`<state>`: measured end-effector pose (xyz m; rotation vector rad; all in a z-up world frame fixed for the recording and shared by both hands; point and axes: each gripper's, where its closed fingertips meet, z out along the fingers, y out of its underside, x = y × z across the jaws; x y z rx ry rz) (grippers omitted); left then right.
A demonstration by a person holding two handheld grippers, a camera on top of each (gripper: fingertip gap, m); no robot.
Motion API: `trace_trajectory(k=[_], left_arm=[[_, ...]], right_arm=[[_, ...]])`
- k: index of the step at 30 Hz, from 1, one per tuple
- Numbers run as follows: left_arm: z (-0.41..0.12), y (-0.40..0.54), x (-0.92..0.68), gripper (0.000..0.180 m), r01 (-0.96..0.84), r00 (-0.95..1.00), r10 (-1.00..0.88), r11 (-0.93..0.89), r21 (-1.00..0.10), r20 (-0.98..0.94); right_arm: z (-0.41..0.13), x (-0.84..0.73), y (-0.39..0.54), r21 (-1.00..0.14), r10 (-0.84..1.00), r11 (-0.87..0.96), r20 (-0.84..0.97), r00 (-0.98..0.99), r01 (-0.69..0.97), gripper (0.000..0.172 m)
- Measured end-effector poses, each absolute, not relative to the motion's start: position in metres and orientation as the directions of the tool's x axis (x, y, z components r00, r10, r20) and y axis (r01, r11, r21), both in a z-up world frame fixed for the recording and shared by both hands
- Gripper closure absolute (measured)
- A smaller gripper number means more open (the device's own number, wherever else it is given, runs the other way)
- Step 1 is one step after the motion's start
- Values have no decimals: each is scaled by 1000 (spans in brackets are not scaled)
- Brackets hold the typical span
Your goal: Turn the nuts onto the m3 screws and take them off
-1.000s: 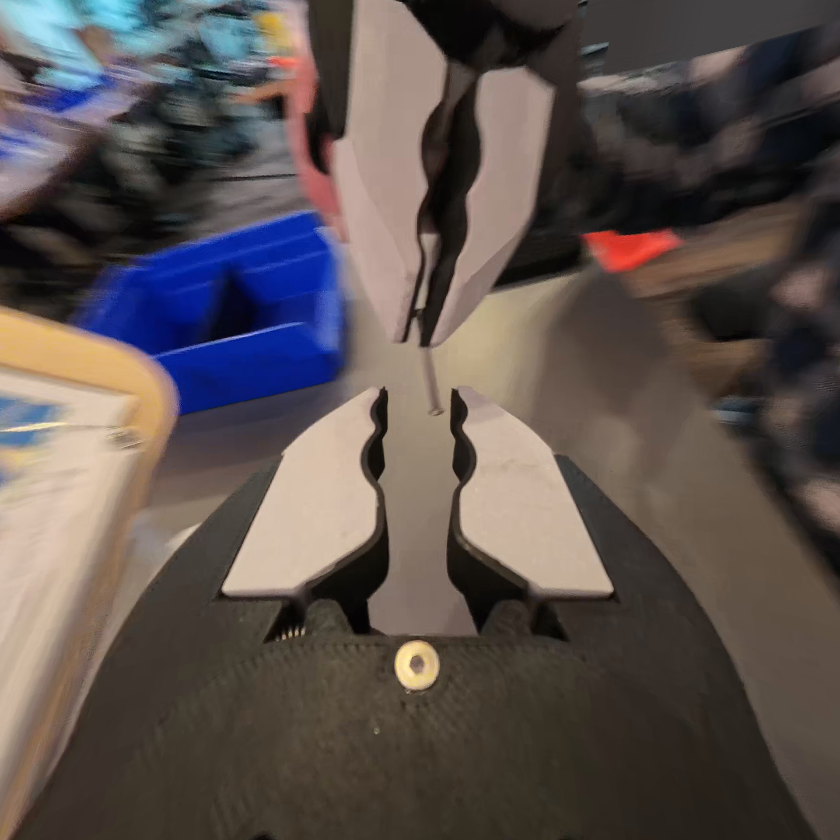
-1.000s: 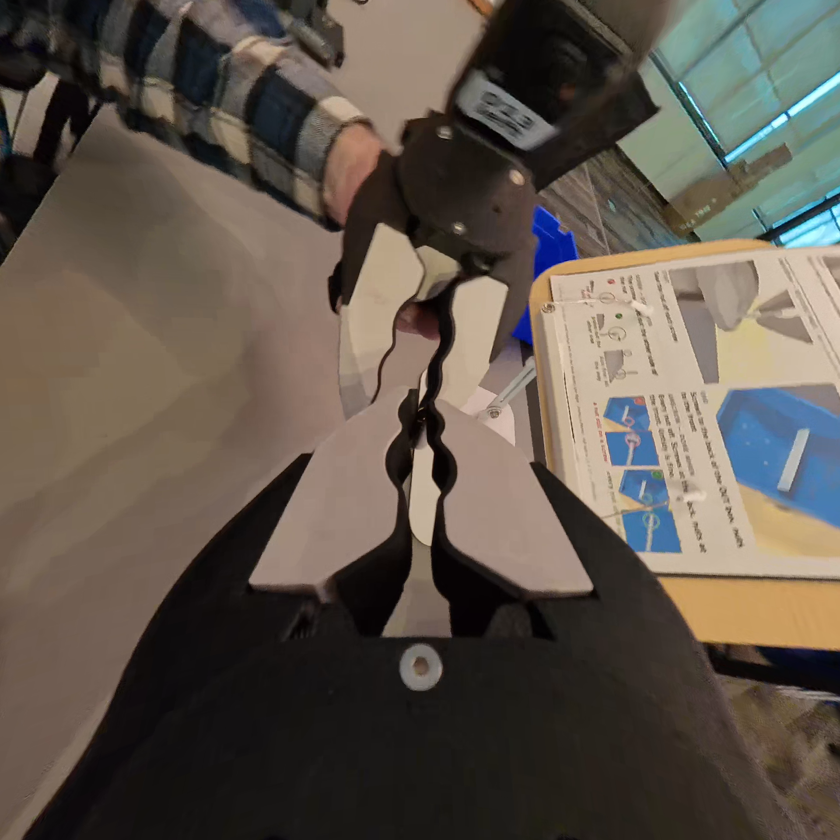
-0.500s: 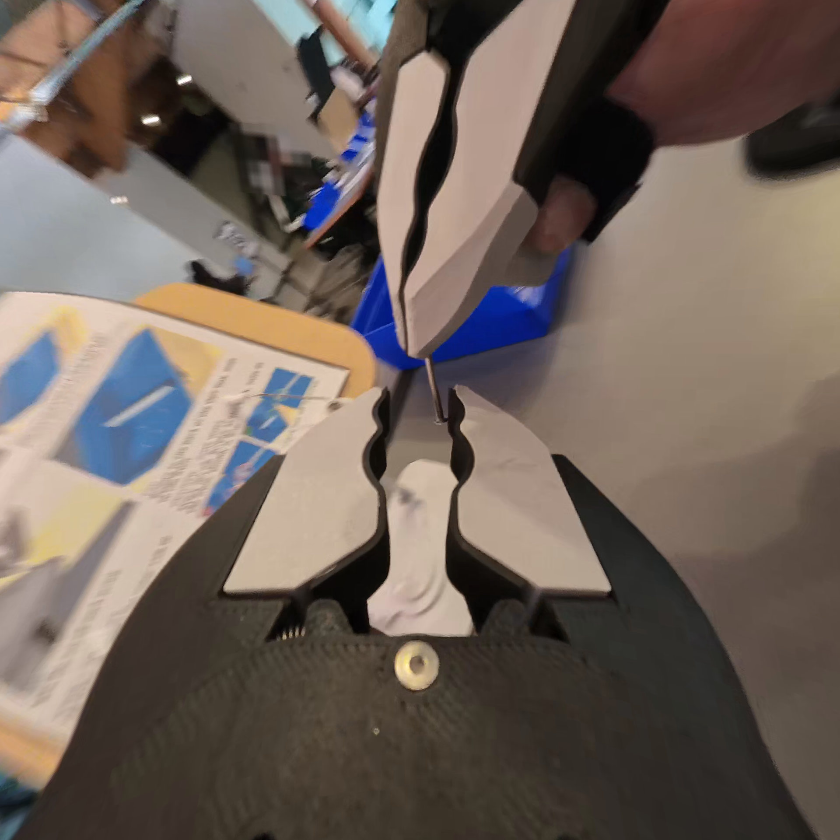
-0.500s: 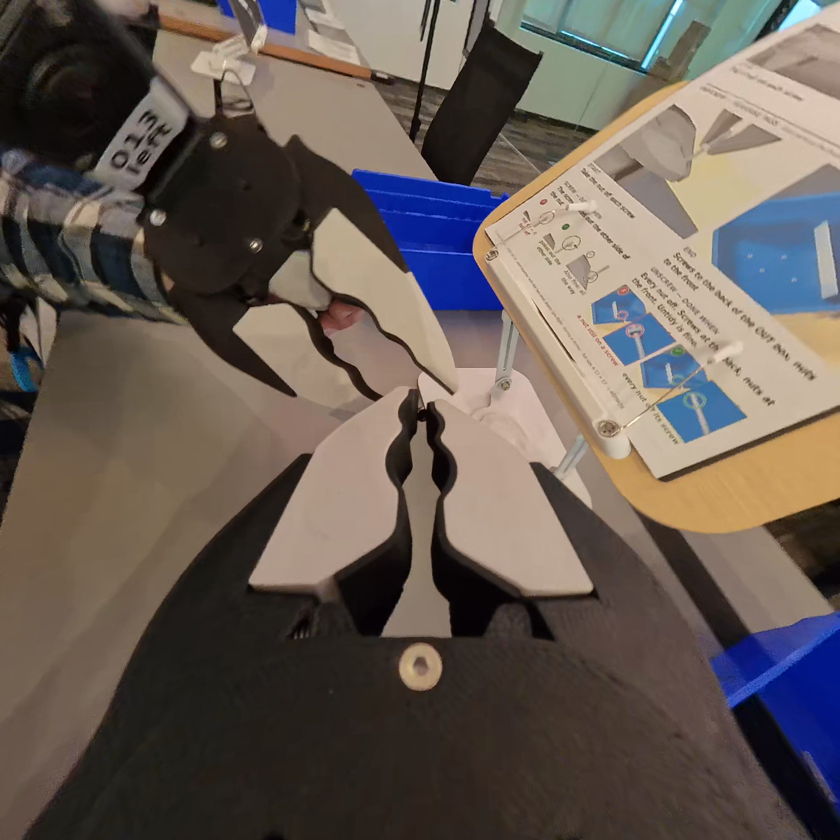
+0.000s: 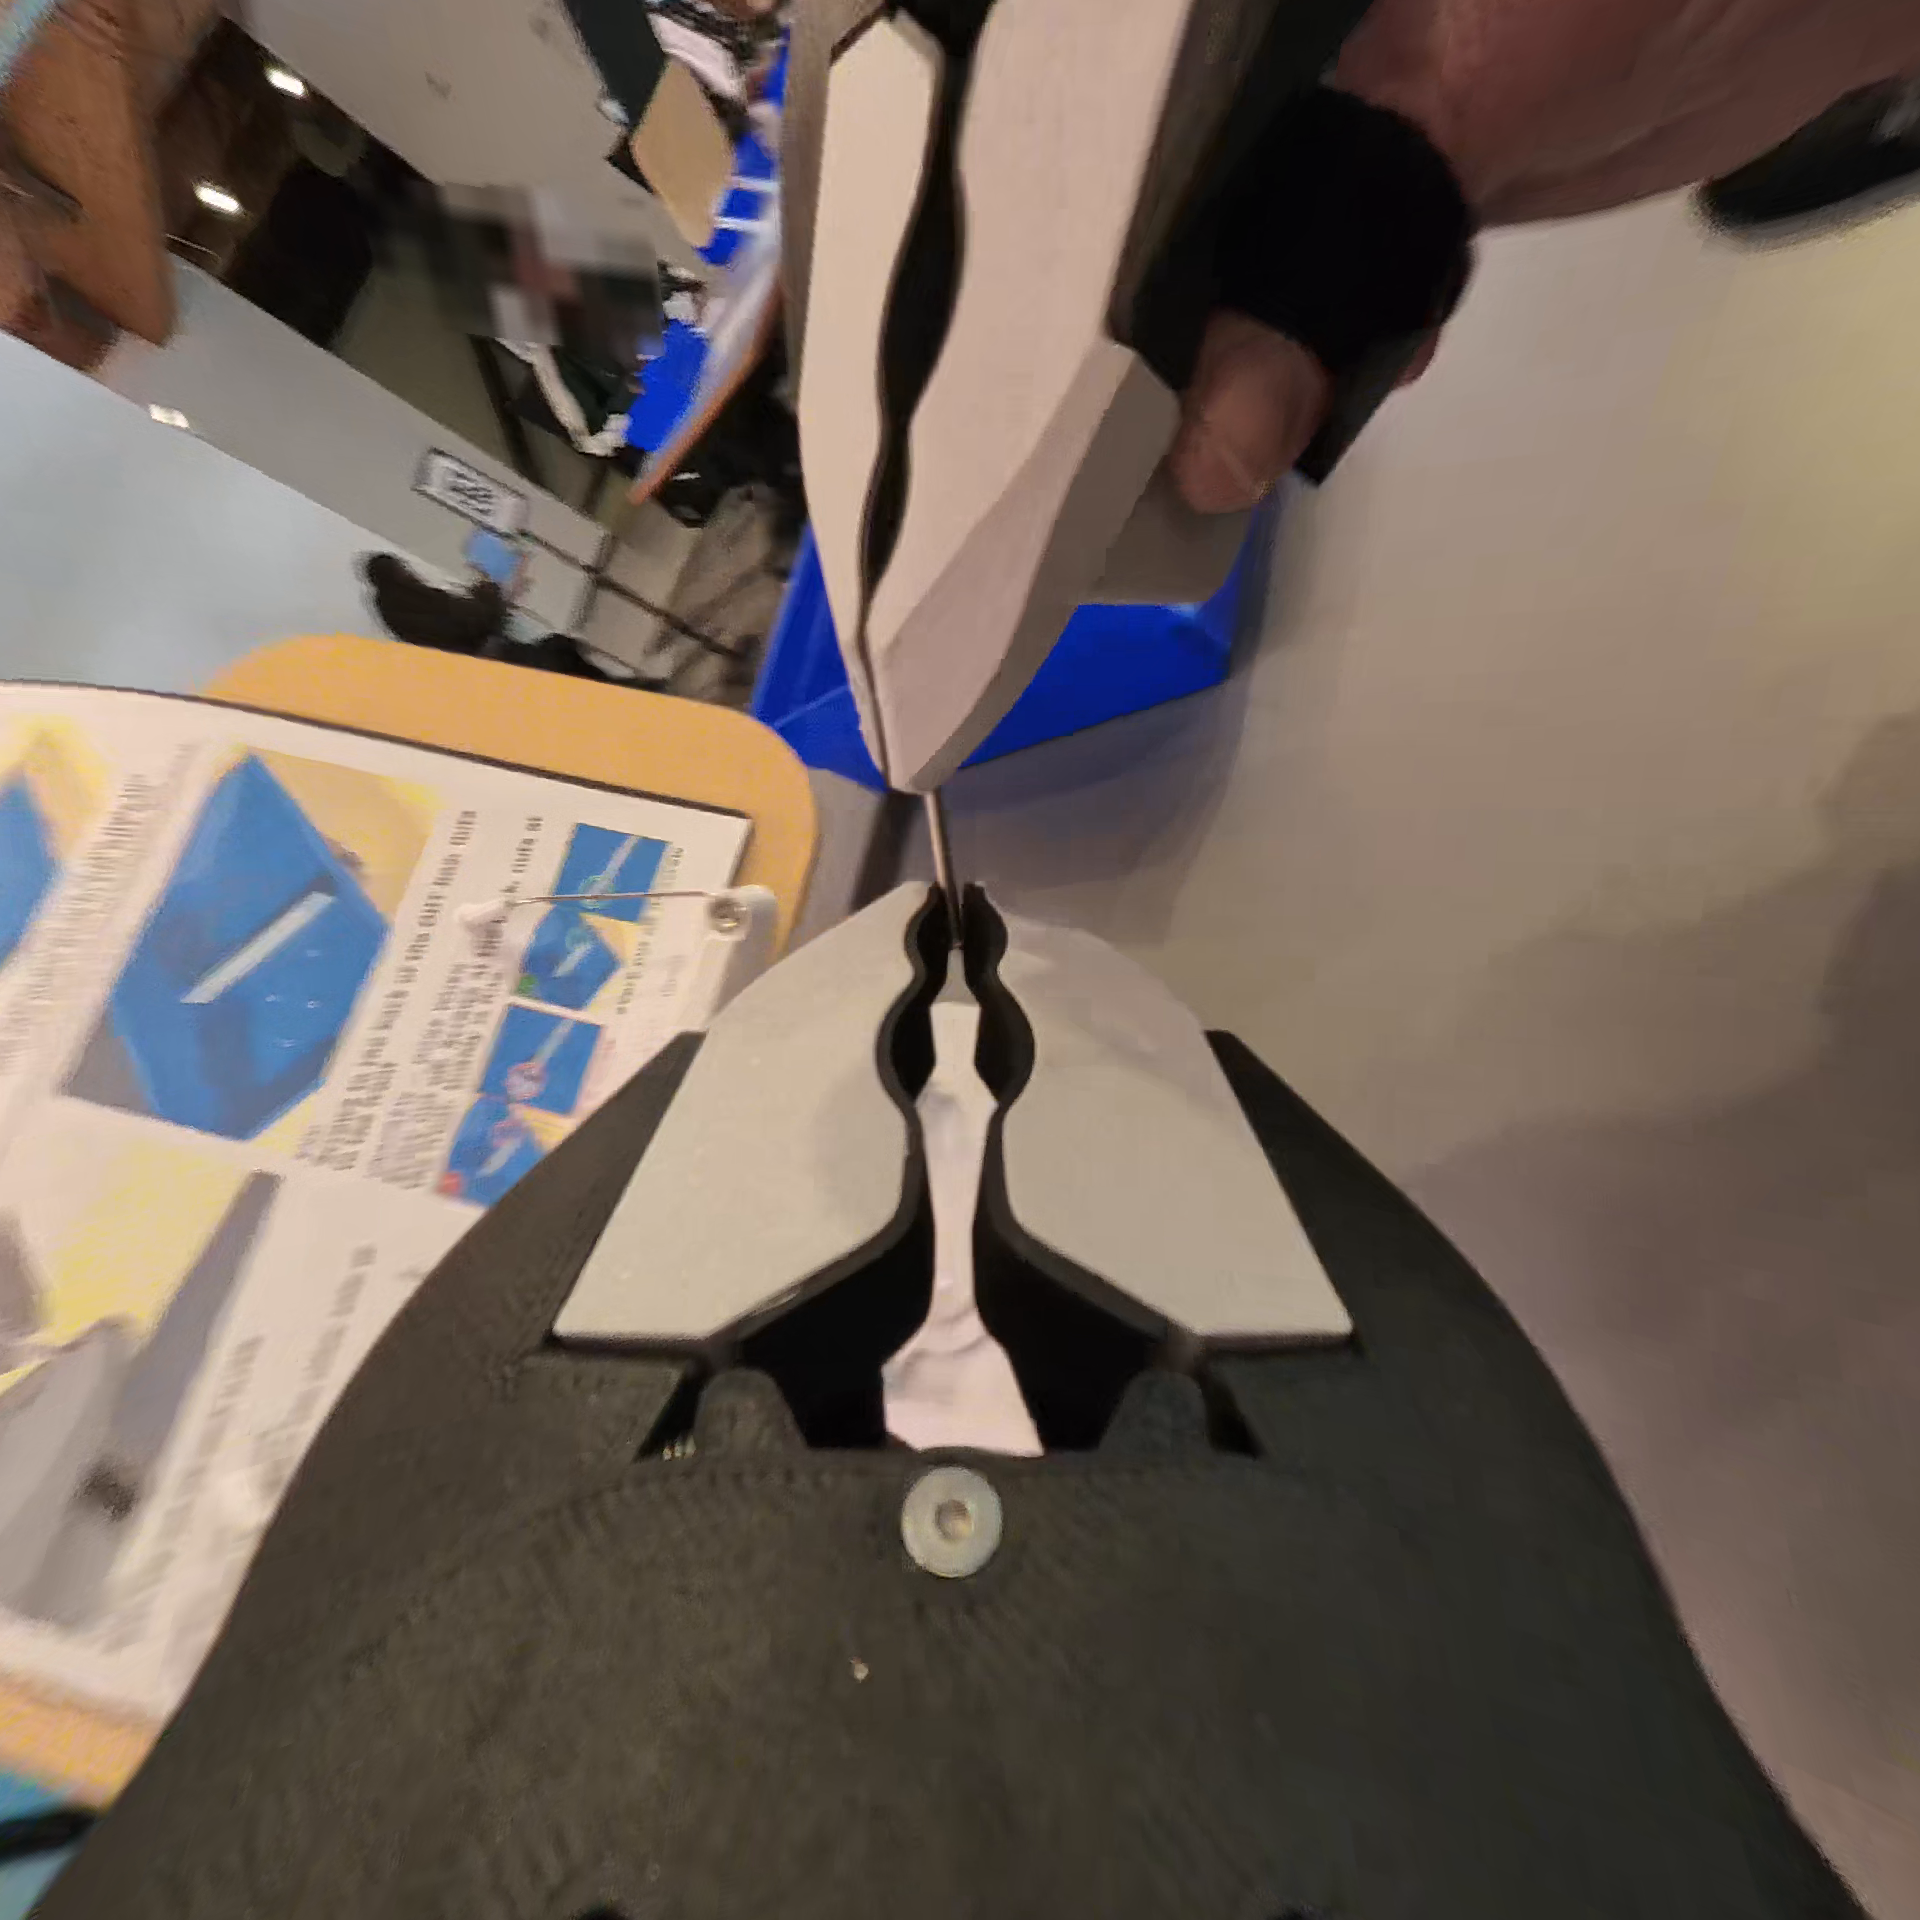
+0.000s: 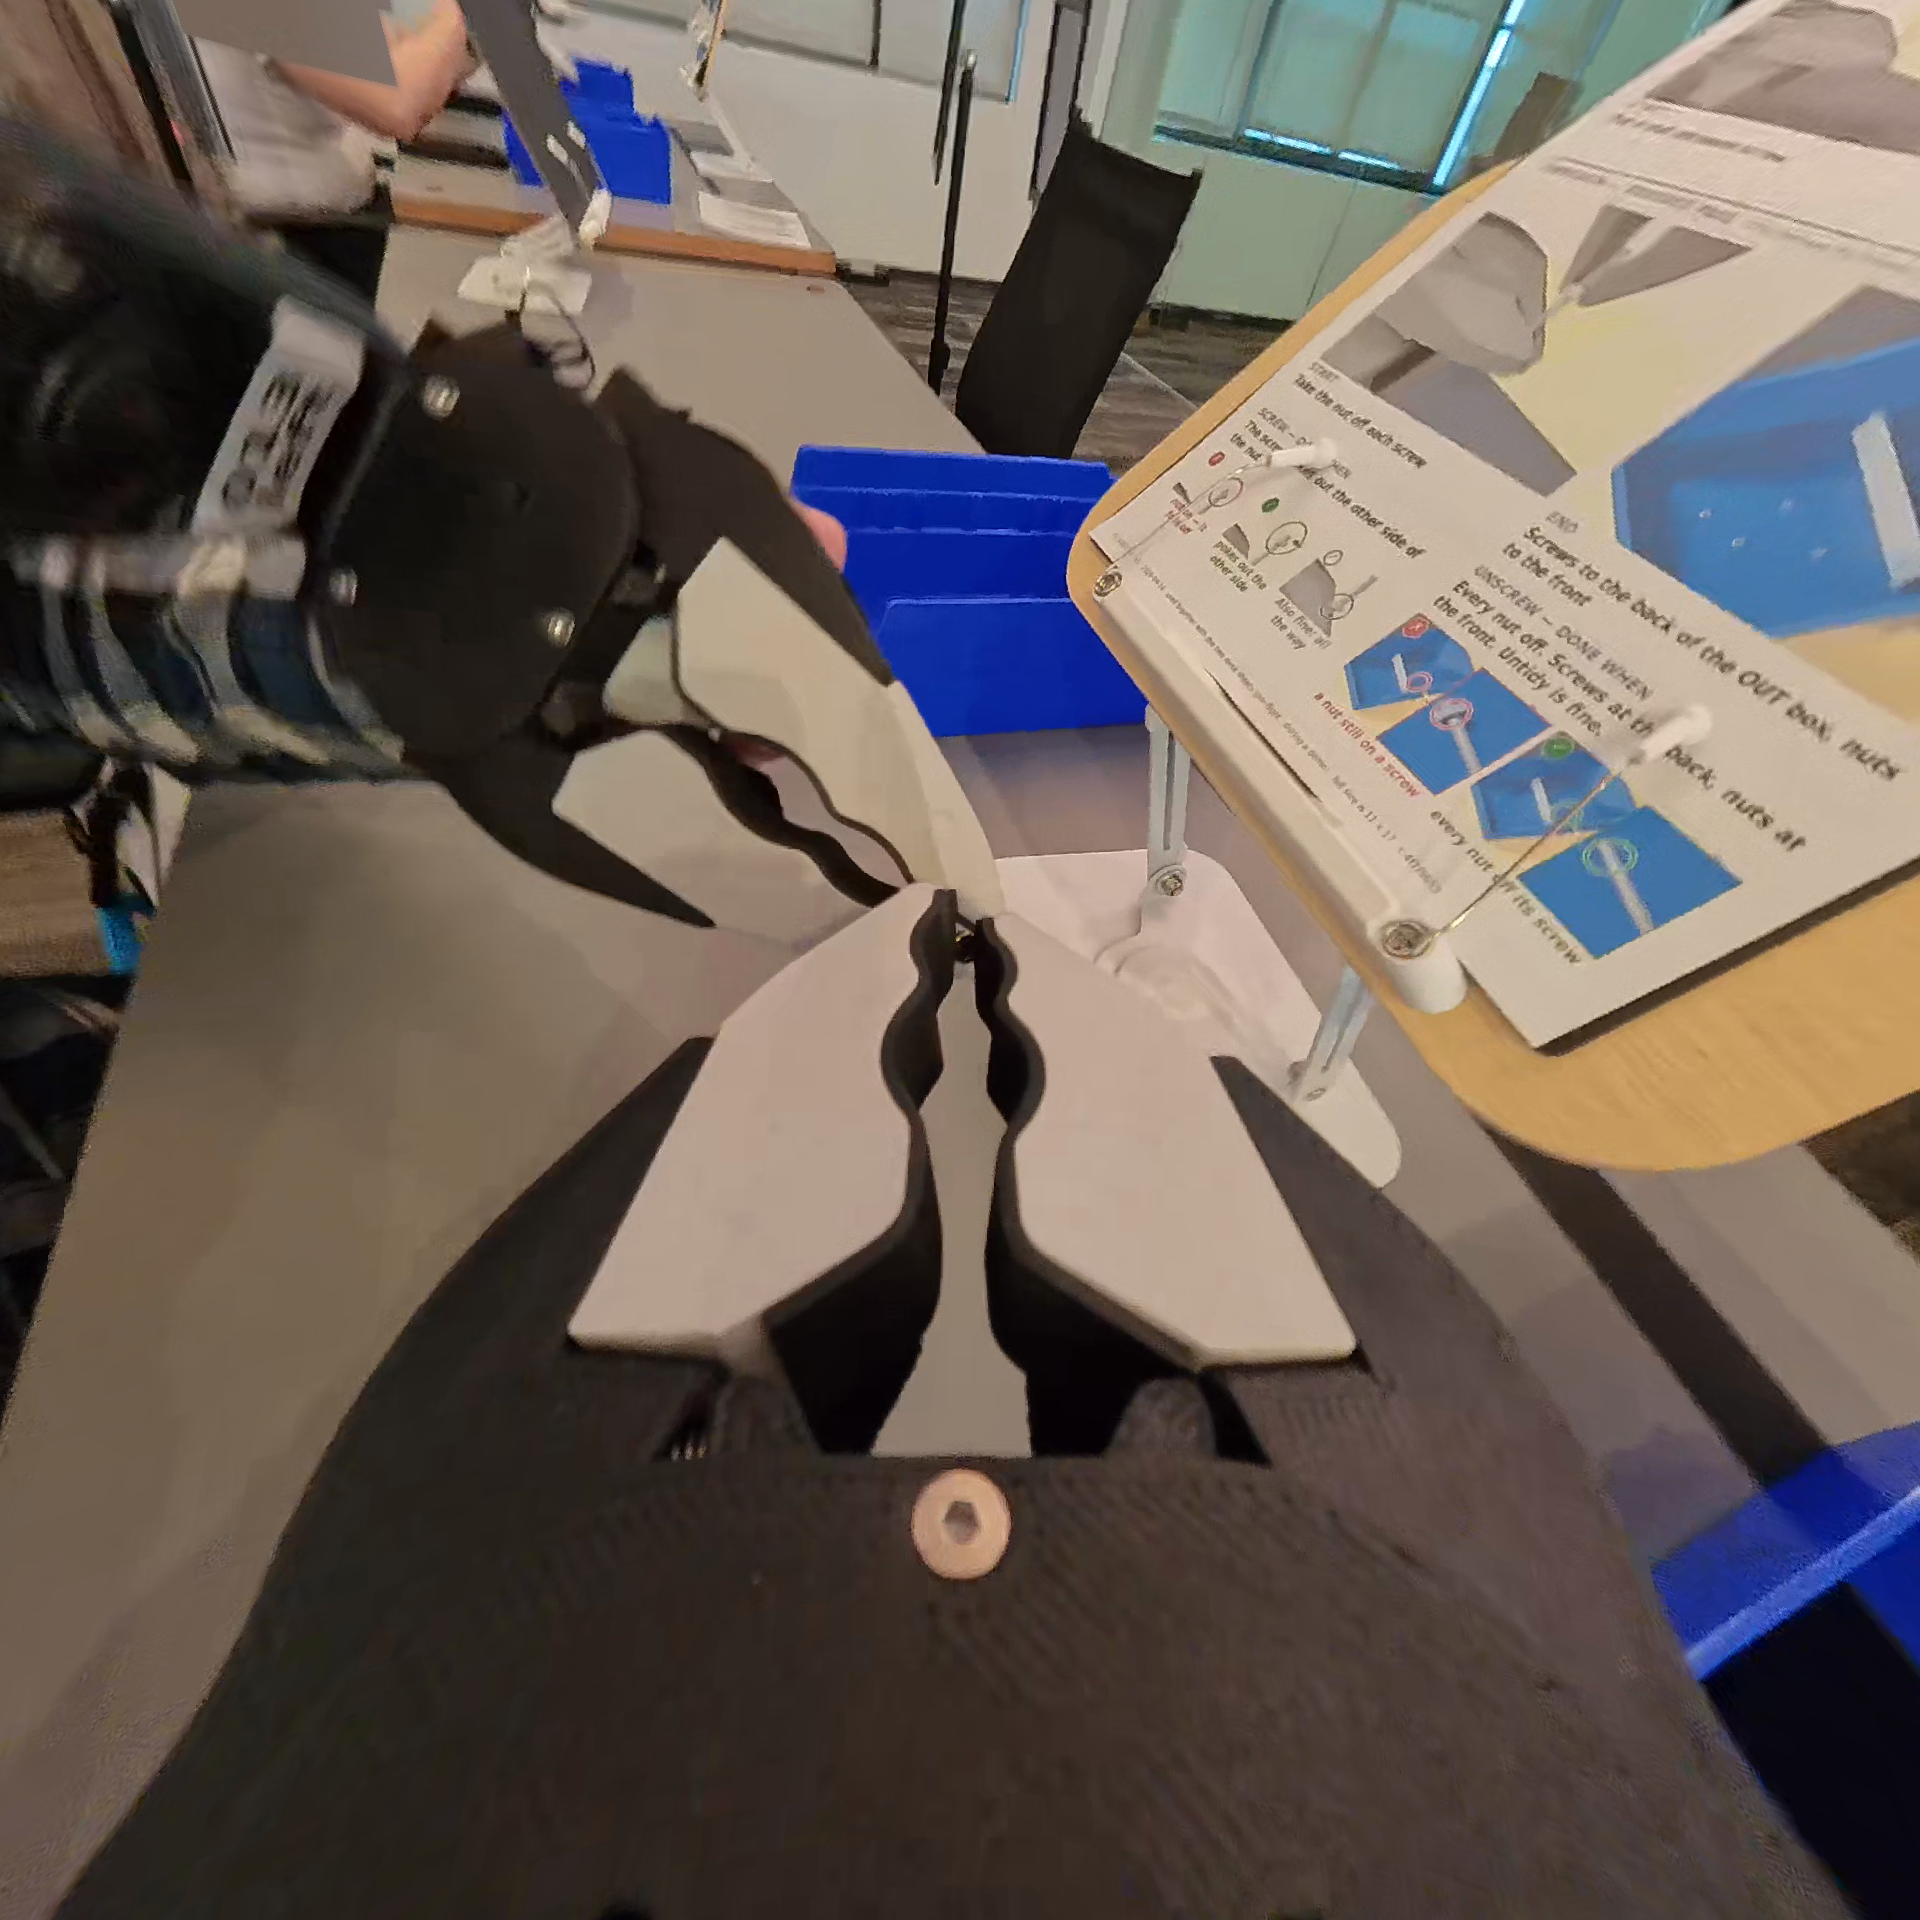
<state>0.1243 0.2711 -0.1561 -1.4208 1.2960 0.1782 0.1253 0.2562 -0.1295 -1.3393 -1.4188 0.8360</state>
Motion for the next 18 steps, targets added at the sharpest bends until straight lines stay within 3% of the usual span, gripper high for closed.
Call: trace_trajectory(k=[5,9,18], left_arm=[[-157,250,128,178,-566,322,-867,144,-811,-379],[-162,229,130,178,-487,157,-979,39,-872,-131],[-167,173,127,177,-341,-329,-898,-177,-923,294]], right_arm=[[-129,123,242,-834,904,415,423,-61,363,167],[-132,121,228,-722,813,576,554,-179,383,167],[-142,117,190,-346,482,865,774,-411,363,169]])
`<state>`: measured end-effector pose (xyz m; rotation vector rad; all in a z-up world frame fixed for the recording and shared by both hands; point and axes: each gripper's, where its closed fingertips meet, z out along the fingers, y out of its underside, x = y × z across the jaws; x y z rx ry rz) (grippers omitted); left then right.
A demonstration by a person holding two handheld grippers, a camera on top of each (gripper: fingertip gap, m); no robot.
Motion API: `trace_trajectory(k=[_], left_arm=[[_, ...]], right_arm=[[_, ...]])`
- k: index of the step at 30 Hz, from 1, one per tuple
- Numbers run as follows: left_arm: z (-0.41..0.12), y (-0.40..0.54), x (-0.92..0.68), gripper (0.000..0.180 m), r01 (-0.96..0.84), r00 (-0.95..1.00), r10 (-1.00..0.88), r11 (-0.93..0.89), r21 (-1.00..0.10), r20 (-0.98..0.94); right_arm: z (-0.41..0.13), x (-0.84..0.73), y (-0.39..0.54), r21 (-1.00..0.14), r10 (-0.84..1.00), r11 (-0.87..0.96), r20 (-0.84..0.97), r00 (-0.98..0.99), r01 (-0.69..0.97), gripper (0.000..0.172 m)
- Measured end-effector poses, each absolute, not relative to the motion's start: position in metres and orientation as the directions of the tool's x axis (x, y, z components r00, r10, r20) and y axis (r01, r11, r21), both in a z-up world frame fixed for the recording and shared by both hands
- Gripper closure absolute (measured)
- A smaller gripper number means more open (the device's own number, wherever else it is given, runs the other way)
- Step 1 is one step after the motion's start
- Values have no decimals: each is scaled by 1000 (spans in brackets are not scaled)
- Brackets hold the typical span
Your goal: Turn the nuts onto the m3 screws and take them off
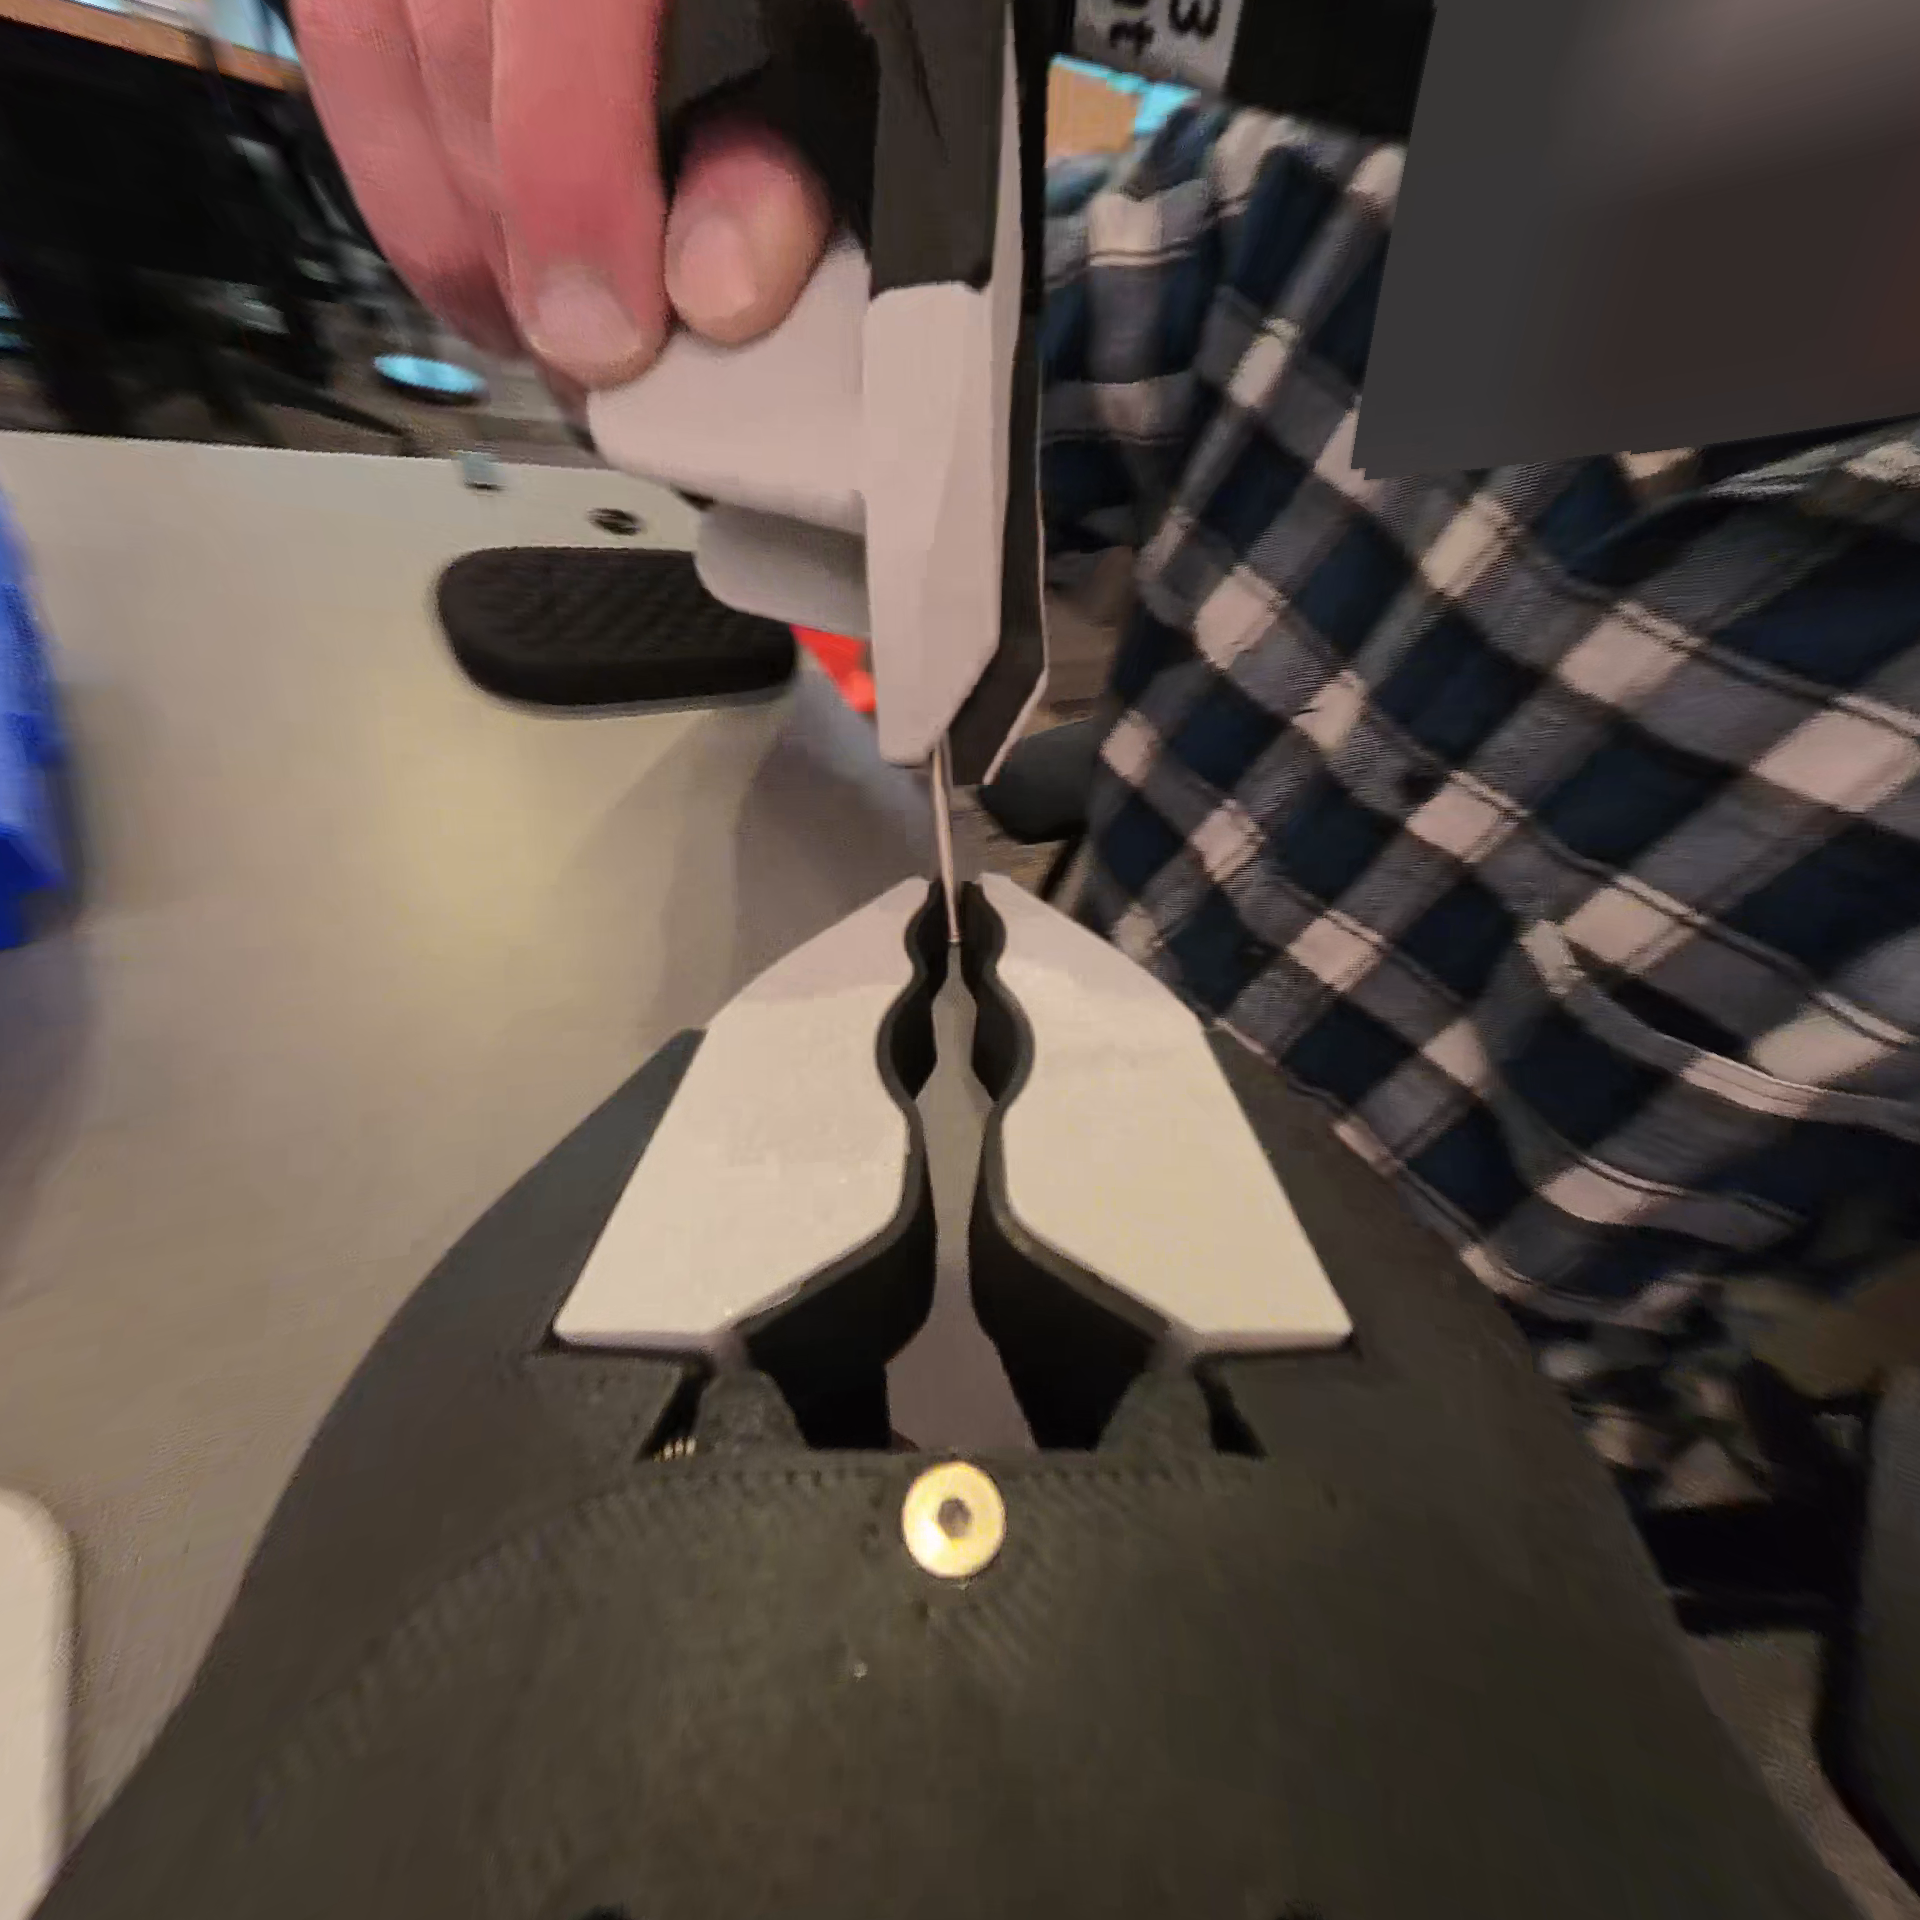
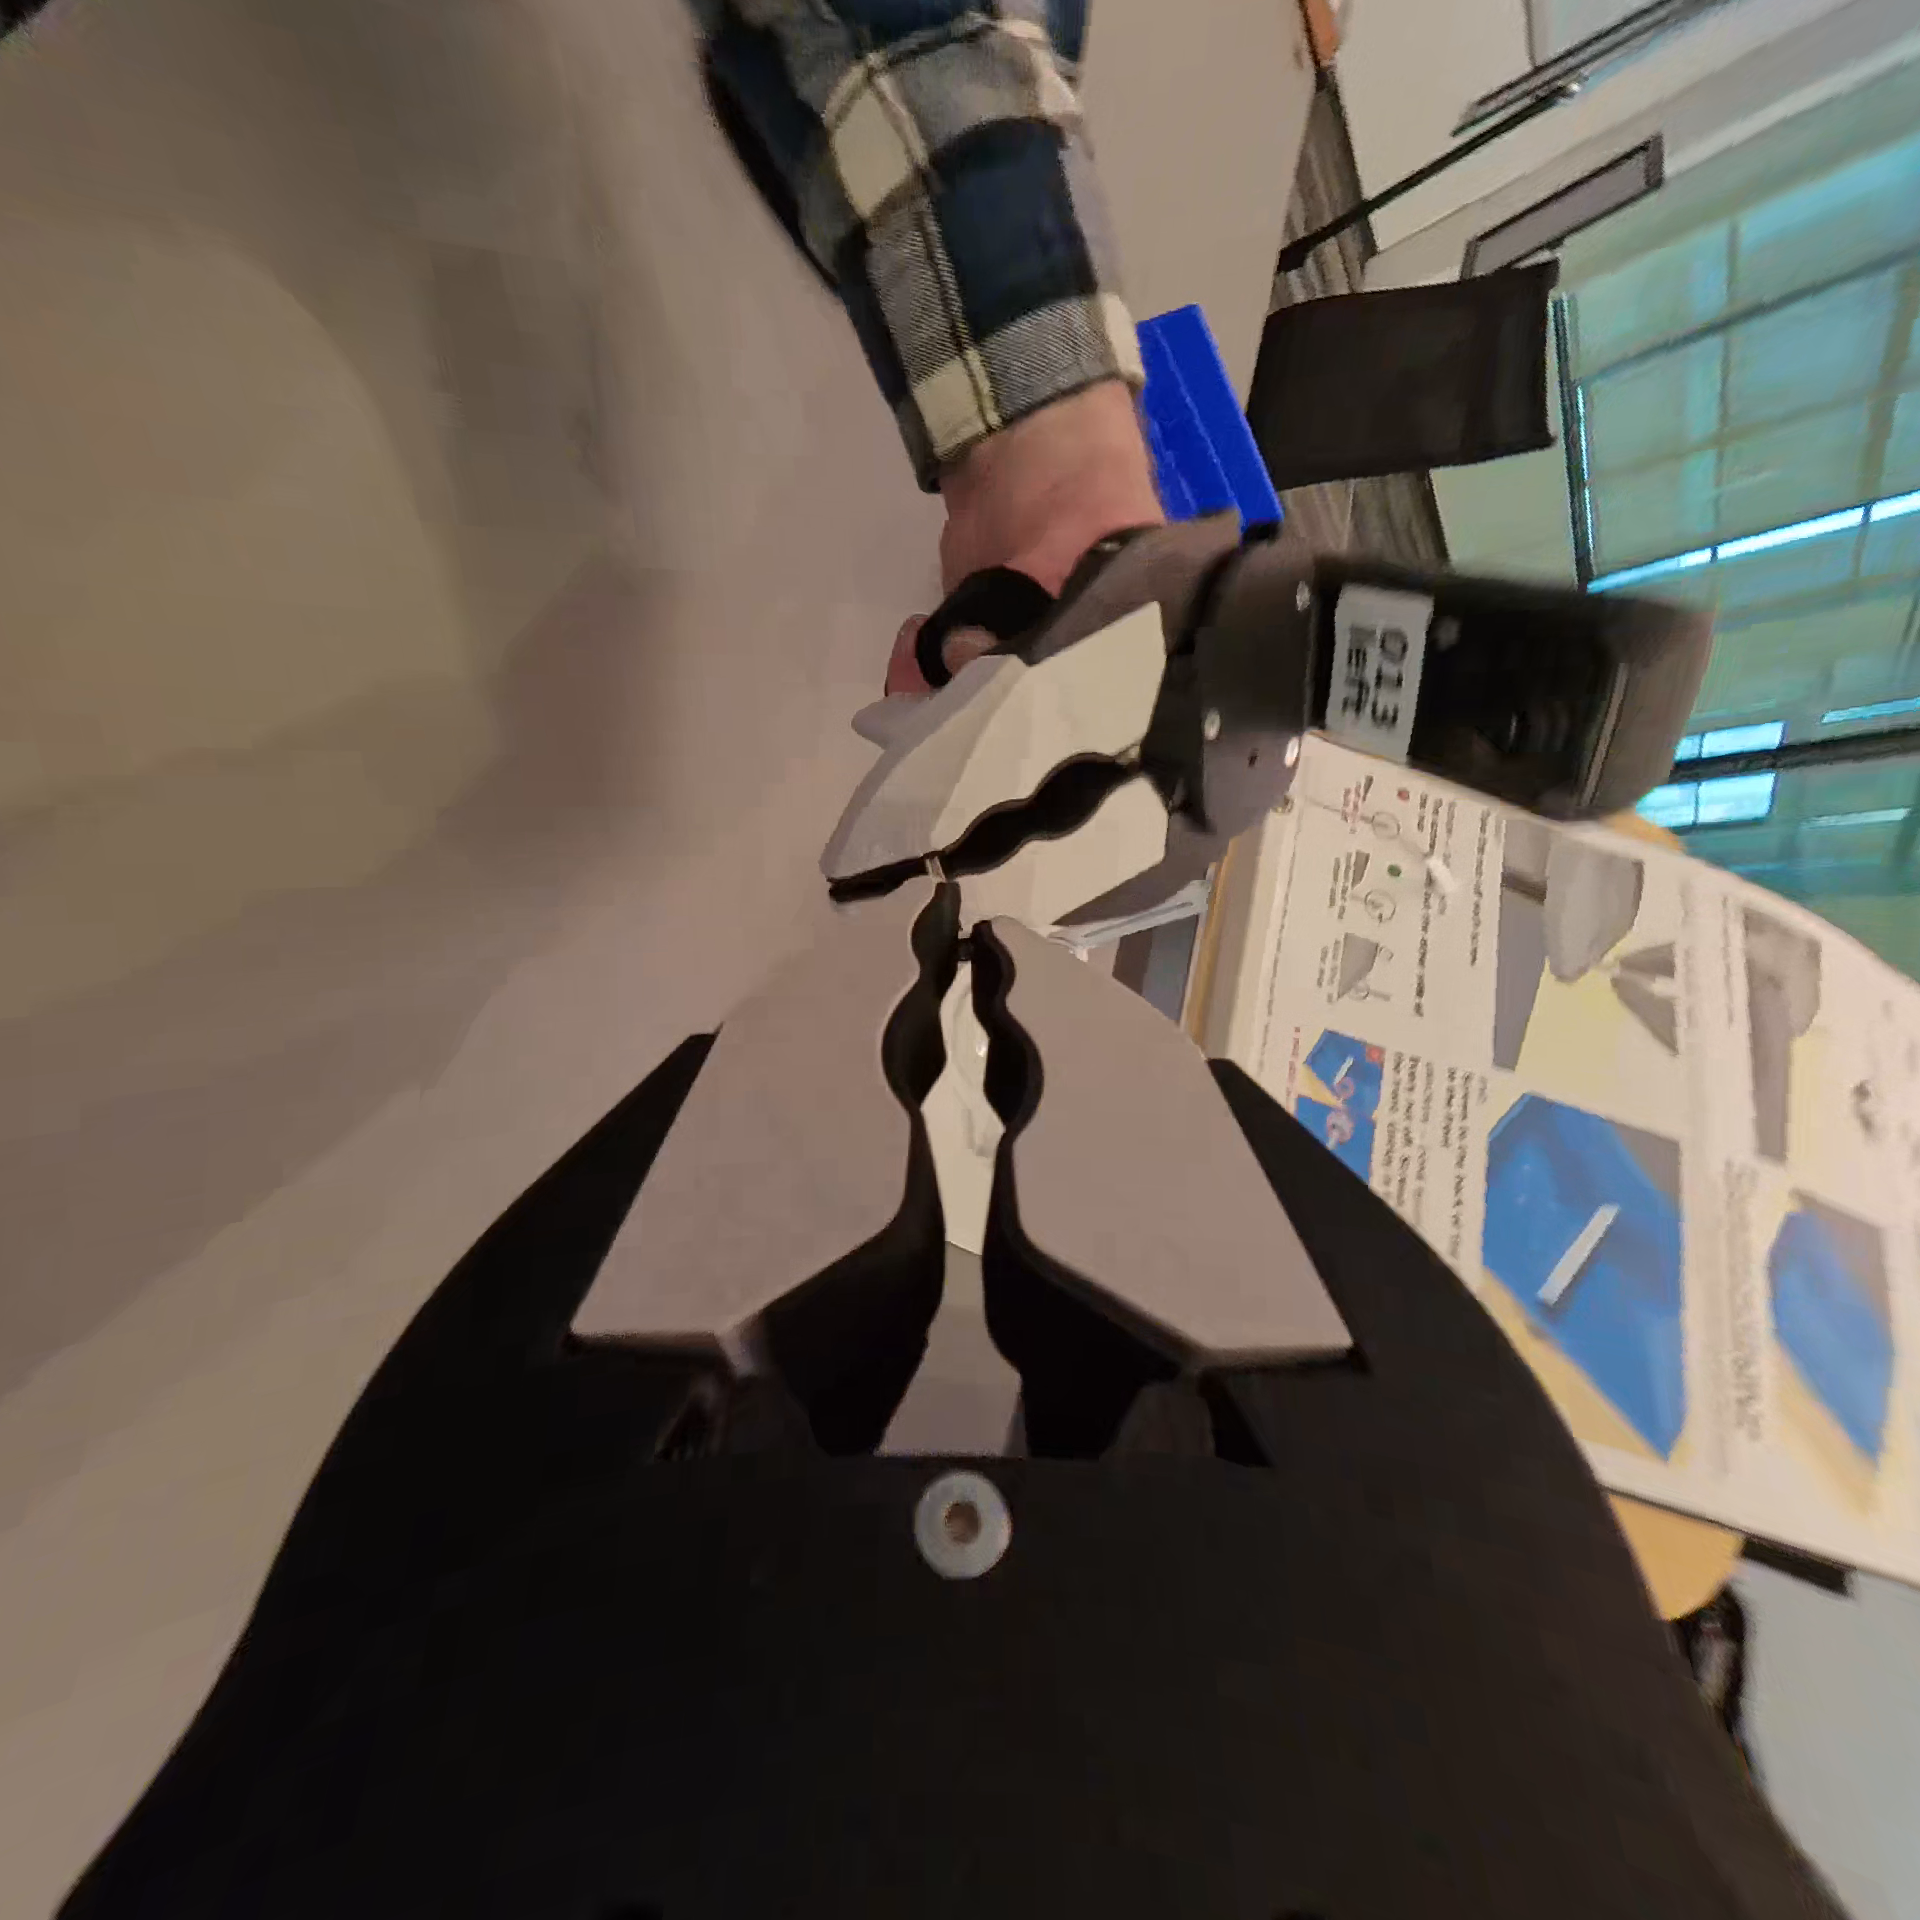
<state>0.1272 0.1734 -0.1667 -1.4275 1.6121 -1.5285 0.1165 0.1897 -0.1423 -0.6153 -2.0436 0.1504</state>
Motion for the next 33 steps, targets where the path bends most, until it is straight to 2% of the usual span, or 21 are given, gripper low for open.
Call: trace_trajectory(k=[3,6,10,18,21,26,29,33], left_arm=[[-169,161,128,178,-341,-422,-829,-231,-911,368],[-175,162,133,178,-358,-420,-831,-216,-908,364],[-175,170,135,177,-354,-375,-868,-190,-916,325],[-180,174,135,178,-351,-359,-879,-184,-918,313],[-182,180,133,178,-359,-317,-907,-157,-920,279],[-182,198,128,178,-378,-179,-968,-96,-921,175],[-186,202,127,178,-430,-118,-989,-34,-902,93],[-190,210,127,178,-504,-43,-999,44,-863,-26]], right_arm=[[-144,116,177,-229,369,917,801,-471,327,172],[-155,114,169,-225,366,922,770,-522,314,172],[-157,110,180,-360,493,866,724,-482,347,172],[-148,109,185,-517,621,783,671,-404,345,170],[-143,113,186,-597,698,716,614,-369,363,162],[-153,122,201,-745,867,498,436,-241,444,152],[-157,122,210,-830,938,346,311,-152,437,148],[-166,119,213,-886,986,165,132,-104,434,149]])
